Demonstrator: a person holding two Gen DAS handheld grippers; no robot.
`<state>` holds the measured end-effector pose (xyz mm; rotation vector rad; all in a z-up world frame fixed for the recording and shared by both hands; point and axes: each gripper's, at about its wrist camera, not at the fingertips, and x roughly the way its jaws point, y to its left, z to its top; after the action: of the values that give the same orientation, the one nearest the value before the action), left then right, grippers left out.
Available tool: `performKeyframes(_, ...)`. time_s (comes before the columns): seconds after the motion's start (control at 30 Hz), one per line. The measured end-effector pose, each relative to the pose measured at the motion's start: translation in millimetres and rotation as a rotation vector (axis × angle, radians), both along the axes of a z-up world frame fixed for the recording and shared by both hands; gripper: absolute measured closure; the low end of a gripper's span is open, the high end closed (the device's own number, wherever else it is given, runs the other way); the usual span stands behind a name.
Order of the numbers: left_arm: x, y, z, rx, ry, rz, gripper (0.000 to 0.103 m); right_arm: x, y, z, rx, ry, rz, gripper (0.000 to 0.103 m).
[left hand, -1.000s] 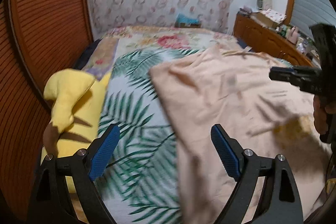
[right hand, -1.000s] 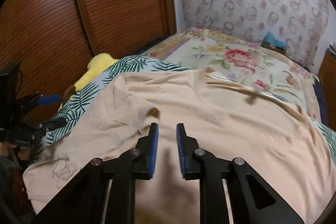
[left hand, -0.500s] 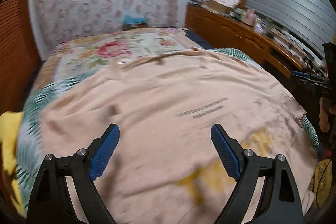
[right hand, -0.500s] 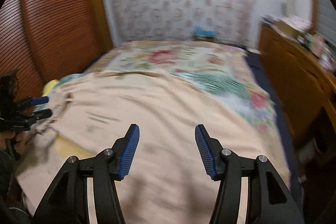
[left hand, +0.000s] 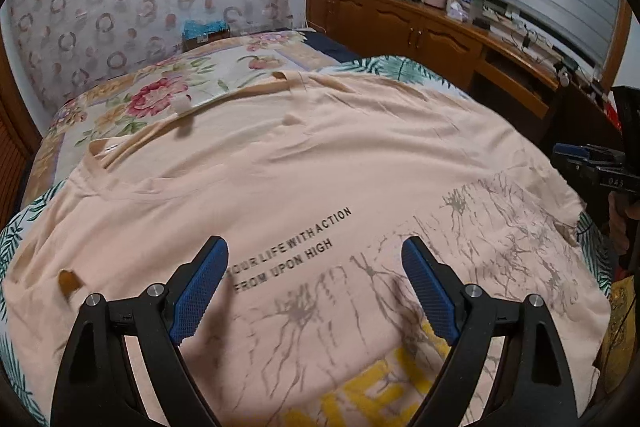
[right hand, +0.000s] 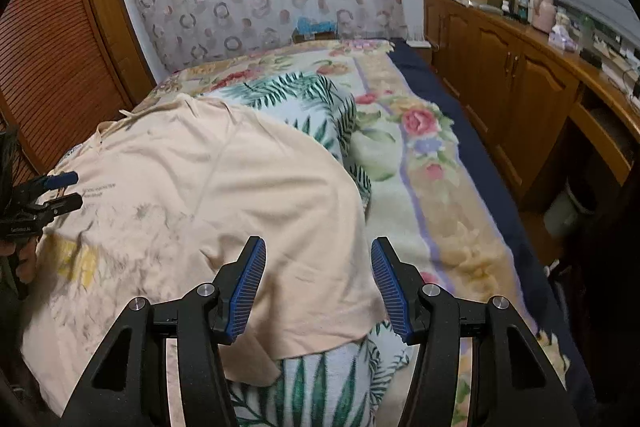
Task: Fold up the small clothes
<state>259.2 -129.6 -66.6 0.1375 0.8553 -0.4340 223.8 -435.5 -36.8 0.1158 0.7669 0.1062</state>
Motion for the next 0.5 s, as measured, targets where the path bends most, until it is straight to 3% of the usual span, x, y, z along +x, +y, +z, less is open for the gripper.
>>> performKeyframes(0.2, 5, -8, -14, 0.025, 0.038, -0.011, 0.014, 24, -25, 1, 0.053, 0.042, 0.002, 0.046)
performKeyframes(0.5, 1, -14, -17, 0.064, 0.021, -0.033, 0.013, 31, -24, -4, 0.082, 0.076, 0.013, 0.046)
